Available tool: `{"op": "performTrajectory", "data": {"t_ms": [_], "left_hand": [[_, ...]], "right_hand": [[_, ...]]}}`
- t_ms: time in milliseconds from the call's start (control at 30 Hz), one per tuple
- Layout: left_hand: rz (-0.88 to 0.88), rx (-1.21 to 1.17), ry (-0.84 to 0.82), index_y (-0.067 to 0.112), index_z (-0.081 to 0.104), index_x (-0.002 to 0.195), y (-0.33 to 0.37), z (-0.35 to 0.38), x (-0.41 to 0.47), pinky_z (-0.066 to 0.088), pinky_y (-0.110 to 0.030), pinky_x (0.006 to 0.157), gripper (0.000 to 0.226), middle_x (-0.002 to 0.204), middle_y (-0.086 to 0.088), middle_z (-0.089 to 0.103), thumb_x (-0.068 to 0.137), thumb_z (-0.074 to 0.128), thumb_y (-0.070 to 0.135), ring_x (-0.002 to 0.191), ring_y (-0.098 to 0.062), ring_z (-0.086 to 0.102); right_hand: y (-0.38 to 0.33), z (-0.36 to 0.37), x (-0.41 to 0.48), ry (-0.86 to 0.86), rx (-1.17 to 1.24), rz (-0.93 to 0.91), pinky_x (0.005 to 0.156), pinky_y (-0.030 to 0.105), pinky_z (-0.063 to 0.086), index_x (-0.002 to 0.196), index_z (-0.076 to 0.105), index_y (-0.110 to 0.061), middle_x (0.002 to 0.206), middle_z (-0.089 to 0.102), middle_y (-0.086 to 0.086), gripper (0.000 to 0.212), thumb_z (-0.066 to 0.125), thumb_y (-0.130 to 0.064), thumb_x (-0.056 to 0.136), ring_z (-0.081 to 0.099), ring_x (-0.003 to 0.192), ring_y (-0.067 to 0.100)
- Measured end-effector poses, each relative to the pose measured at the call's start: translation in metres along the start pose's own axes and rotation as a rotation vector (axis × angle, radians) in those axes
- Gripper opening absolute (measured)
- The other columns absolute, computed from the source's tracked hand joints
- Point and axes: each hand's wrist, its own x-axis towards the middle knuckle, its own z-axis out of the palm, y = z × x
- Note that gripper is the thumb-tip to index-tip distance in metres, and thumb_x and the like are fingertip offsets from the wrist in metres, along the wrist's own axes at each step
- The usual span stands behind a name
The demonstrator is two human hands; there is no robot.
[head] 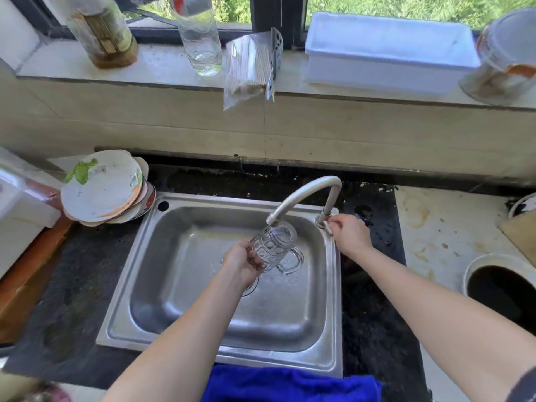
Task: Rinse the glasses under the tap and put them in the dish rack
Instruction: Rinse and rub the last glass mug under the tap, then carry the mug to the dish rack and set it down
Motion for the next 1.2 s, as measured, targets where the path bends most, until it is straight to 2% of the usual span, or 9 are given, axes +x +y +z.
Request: {"op": "performTrajectory", "data": {"t_ms": [233, 300, 367, 467, 567, 633, 733, 900, 1200], "left_hand": [[0.028, -0.101, -0.003, 0.017, 0.037, 0.061, -0.007, 0.003, -0.007, 0.028, -0.014, 0.037, 0.039, 0.033, 0.005, 0.032, 0.100, 0.035, 0.016, 0.026, -0.009, 0.029], [0.051, -0.128, 0.016, 0.016, 0.038, 0.062, -0.011, 0.000, -0.006, 0.030, -0.011, 0.035, 0.039, 0.033, 0.004, 0.033, 0.101, 0.035, 0.018, 0.025, -0.010, 0.030], [0.067, -0.129, 0.013, 0.016, 0.040, 0.063, -0.016, 0.000, -0.009, 0.033, -0.011, 0.037, 0.037, 0.038, 0.003, 0.038, 0.100, 0.037, 0.019, 0.029, -0.011, 0.034], [0.112, -0.042, -0.007, 0.012, 0.055, 0.073, -0.025, 0.000, -0.020, 0.046, -0.017, 0.042, 0.030, 0.060, -0.003, 0.057, 0.098, 0.039, 0.020, 0.045, -0.014, 0.052], [0.268, 0.408, 0.084, 0.014, 0.058, 0.074, -0.028, -0.008, -0.034, 0.043, -0.020, 0.043, 0.024, 0.057, -0.006, 0.059, 0.094, 0.046, 0.018, 0.041, -0.018, 0.055], [0.430, 0.892, 0.217, 0.011, 0.066, 0.086, -0.025, -0.019, -0.042, 0.051, -0.035, 0.067, 0.015, 0.082, -0.014, 0.065, 0.090, 0.053, 0.019, 0.077, -0.030, 0.066], [0.525, 1.368, 0.344, 0.010, 0.056, 0.128, -0.021, -0.030, -0.062, 0.041, -0.034, 0.101, 0.039, 0.130, -0.011, 0.059, 0.092, 0.049, 0.023, 0.122, -0.030, 0.053], [0.722, 1.842, 0.345, 0.014, 0.058, 0.121, -0.024, -0.020, -0.083, 0.042, -0.036, 0.094, 0.034, 0.127, -0.012, 0.056, 0.093, 0.044, 0.026, 0.118, -0.031, 0.052], [1.120, 2.157, -0.125, 0.016, 0.061, 0.101, -0.079, 0.048, -0.093, 0.041, -0.041, 0.087, 0.024, 0.109, -0.007, 0.060, 0.090, 0.042, 0.023, 0.104, -0.031, 0.057]], "right_hand": [[-0.022, -0.015, -0.051, 0.081, 0.095, -0.171, 0.077, 0.030, 0.042, 0.111, 0.069, -0.019, 0.112, 0.064, -0.002, 0.024, 0.053, -0.020, 0.094, 0.056, 0.104, 0.016], [-0.036, -0.019, -0.077, -0.207, 0.273, -0.157, 0.078, 0.024, 0.046, 0.115, 0.067, -0.018, 0.110, 0.064, -0.003, 0.025, 0.056, -0.018, 0.093, 0.062, 0.092, 0.009], [-0.044, -0.019, -0.091, -0.496, 0.359, -0.071, 0.062, 0.016, 0.044, 0.111, 0.064, -0.013, 0.095, 0.065, -0.001, 0.023, 0.063, -0.025, 0.091, 0.062, 0.062, -0.001], [-0.046, -0.021, -0.094, -0.569, 0.325, -0.088, 0.050, 0.022, 0.035, 0.087, 0.055, -0.008, 0.069, 0.063, 0.004, 0.030, 0.065, -0.036, 0.091, 0.057, 0.044, -0.001], [-0.044, -0.024, -0.095, -0.577, 0.304, -0.155, 0.050, 0.027, 0.035, 0.081, 0.045, -0.014, 0.071, 0.055, 0.007, 0.034, 0.059, -0.041, 0.094, 0.069, 0.056, 0.012], [-0.044, -0.027, -0.097, -0.526, 0.240, -0.189, 0.053, 0.029, 0.039, 0.079, 0.042, -0.016, 0.072, 0.052, 0.005, 0.036, 0.054, -0.045, 0.095, 0.071, 0.058, 0.016], [-0.045, -0.033, -0.099, -0.439, 0.048, -0.249, 0.051, 0.024, 0.039, 0.076, 0.041, -0.018, 0.071, 0.053, -0.001, 0.037, 0.051, -0.046, 0.097, 0.069, 0.061, 0.015], [-0.035, -0.040, -0.115, -0.356, -0.012, -0.204, 0.074, 0.045, 0.055, 0.074, 0.044, -0.018, 0.074, 0.056, -0.001, 0.036, 0.052, -0.044, 0.097, 0.069, 0.066, 0.019], [0.034, -0.074, -0.194, 0.069, 0.244, 0.193, 0.077, 0.038, 0.053, 0.067, 0.048, -0.020, 0.065, 0.064, 0.001, 0.038, 0.053, -0.050, 0.090, 0.070, 0.067, 0.024]]}}
